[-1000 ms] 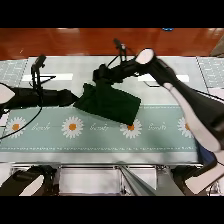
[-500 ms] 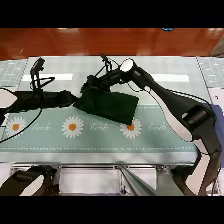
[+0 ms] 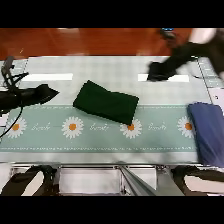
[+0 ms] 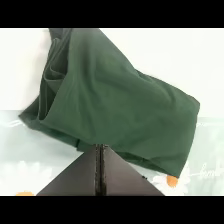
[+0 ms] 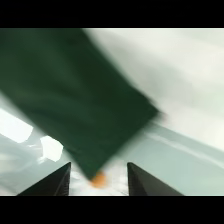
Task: Fold the shirts.
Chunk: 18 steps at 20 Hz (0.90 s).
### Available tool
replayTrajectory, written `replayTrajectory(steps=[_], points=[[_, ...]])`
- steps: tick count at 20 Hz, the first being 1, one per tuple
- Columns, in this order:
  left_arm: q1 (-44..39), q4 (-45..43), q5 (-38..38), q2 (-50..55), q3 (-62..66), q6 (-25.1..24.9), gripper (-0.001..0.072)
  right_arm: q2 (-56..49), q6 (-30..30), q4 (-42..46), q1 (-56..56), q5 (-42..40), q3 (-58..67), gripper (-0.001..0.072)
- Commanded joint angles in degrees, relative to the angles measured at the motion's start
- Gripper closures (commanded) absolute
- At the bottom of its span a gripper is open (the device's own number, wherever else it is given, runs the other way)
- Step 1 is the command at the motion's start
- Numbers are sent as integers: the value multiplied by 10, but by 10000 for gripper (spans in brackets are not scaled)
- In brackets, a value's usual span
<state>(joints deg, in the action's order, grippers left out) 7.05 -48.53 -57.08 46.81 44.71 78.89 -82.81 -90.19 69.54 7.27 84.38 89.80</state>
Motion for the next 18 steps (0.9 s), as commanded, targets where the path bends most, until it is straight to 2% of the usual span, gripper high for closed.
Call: replayTrajectory(steps=[1, 3, 5, 7, 10, 13, 18], points=[[14, 1, -20, -46, -14, 0, 676, 193, -64, 65, -110, -162, -273, 297], [-9, 1, -19, -64, -33, 0, 676, 259, -59, -61, -146, -299, -456, 296], [-37, 1, -17, -64, -45, 0, 676, 255, 15, -205, -152, -360, -565, 296], [-66, 1, 5, -61, -54, 0, 676, 209, 110, -330, -150, -362, -601, 296], [-96, 1, 42, -55, -64, 1, 676, 118, 199, -444, -110, -361, -587, 292], [-101, 1, 37, -41, -64, 2, 675, 27, 231, -485, -61, -342, -541, 291], [-101, 1, 35, -20, -64, 2, 675, -77, 229, -486, 10, -316, -441, 292]])
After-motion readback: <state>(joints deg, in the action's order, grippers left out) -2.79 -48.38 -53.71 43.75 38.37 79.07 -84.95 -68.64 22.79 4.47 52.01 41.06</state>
